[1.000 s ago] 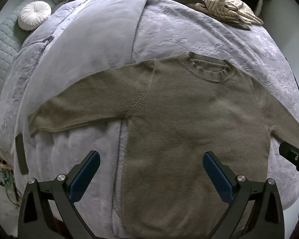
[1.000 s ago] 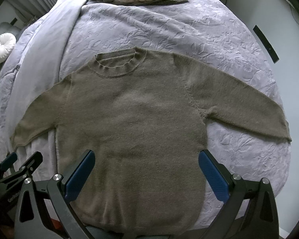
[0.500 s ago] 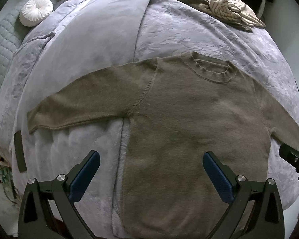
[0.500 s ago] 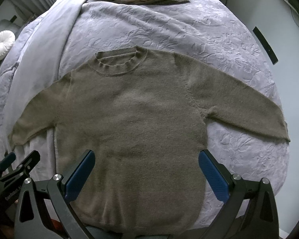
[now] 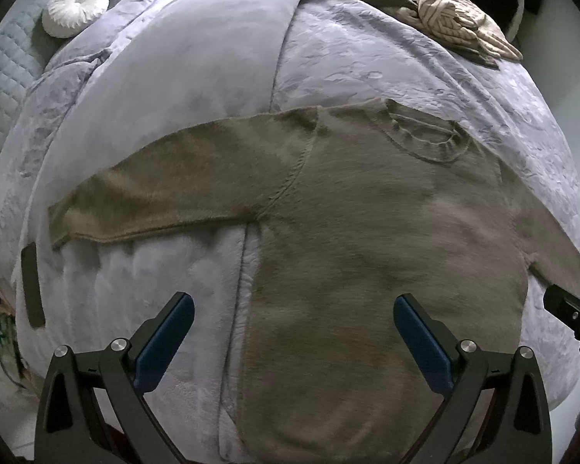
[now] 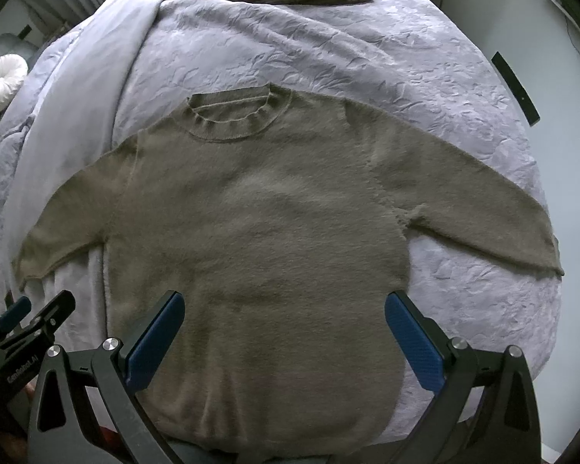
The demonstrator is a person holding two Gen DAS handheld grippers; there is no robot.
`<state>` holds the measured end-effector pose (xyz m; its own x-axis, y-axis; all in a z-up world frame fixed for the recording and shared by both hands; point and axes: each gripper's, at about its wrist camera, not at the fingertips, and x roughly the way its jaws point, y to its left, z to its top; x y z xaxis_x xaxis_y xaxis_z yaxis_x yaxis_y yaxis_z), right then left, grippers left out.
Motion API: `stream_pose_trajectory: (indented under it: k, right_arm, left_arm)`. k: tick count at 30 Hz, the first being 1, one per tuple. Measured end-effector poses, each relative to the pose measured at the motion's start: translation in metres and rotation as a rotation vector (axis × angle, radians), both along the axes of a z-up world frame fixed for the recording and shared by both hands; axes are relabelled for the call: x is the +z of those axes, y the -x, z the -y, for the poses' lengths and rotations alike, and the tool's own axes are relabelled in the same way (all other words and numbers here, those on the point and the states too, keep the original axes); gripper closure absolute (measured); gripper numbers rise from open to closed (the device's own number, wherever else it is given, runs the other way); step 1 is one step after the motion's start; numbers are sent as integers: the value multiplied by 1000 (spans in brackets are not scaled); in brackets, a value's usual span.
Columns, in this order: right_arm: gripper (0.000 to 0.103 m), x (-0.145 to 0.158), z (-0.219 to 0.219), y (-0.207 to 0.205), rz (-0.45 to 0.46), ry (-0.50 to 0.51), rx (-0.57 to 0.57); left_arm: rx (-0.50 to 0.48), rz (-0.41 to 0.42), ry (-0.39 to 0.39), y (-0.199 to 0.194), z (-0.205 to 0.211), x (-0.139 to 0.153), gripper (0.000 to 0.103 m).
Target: Fold small clothes
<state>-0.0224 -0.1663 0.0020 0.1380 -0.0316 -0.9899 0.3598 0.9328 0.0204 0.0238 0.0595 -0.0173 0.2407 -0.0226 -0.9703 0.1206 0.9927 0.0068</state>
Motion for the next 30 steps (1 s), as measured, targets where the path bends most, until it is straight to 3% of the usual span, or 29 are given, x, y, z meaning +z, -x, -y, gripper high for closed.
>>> stream_pose_trajectory:
  k: [7,13,19,25,30]
  right_arm:
    - [0,-17,-19,-5,-3,-3,41]
    - [0,-40,-51,-16,-42,-38,95]
    - [0,-60,-90,-26,-54,-73,189]
    - [0,-83,-119,-34,-64,-107,259]
    - [0,-109,-130,-38,-76,-165,263]
  left_arm:
    - [24,-11,48,-6,-19,-14,0]
    - [107,-21,127,-18,-60,-43,0]
    - [253,-7,187,-32,-129,-81,0]
    - [470,54,191,-46,-219,-114,0]
    - [592,98,188,-64,-271,-139,0]
